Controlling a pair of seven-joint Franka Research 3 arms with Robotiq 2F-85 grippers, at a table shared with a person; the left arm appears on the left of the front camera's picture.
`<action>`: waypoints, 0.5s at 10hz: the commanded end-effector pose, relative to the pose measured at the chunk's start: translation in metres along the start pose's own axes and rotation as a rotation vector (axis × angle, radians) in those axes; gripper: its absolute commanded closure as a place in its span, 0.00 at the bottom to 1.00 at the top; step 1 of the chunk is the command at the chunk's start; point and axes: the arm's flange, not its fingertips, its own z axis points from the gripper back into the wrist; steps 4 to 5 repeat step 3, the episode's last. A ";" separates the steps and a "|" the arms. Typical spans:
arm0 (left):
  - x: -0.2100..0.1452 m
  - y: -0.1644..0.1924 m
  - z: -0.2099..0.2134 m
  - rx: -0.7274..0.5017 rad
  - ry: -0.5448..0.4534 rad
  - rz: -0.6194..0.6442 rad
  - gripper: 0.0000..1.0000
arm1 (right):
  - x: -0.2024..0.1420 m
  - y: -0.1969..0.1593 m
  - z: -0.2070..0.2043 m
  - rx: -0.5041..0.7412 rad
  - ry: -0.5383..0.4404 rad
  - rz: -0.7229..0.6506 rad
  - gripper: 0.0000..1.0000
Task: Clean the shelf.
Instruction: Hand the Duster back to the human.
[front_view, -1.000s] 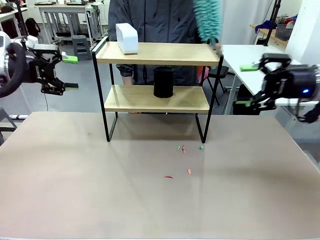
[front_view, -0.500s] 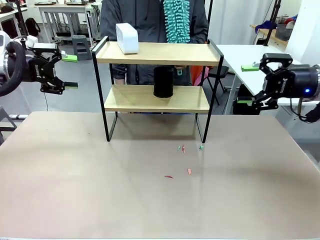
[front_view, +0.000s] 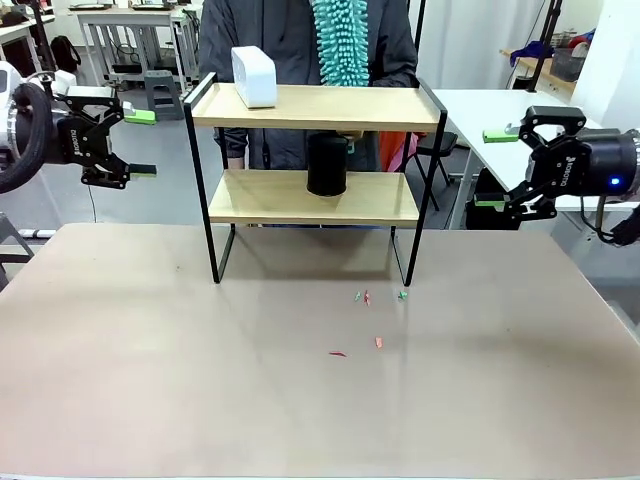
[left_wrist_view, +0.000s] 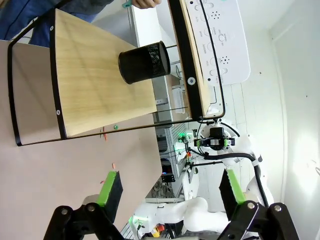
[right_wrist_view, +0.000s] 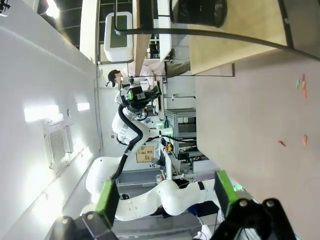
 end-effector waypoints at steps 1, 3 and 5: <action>-0.002 -0.001 0.001 0.003 0.000 -0.016 0.00 | -0.002 0.002 0.001 0.006 0.006 0.003 0.00; -0.002 -0.001 0.001 0.003 0.000 -0.016 0.00 | -0.002 0.002 0.001 0.006 0.006 0.003 0.00; -0.002 -0.001 0.001 0.003 0.000 -0.016 0.00 | -0.002 0.002 0.001 0.006 0.006 0.003 0.00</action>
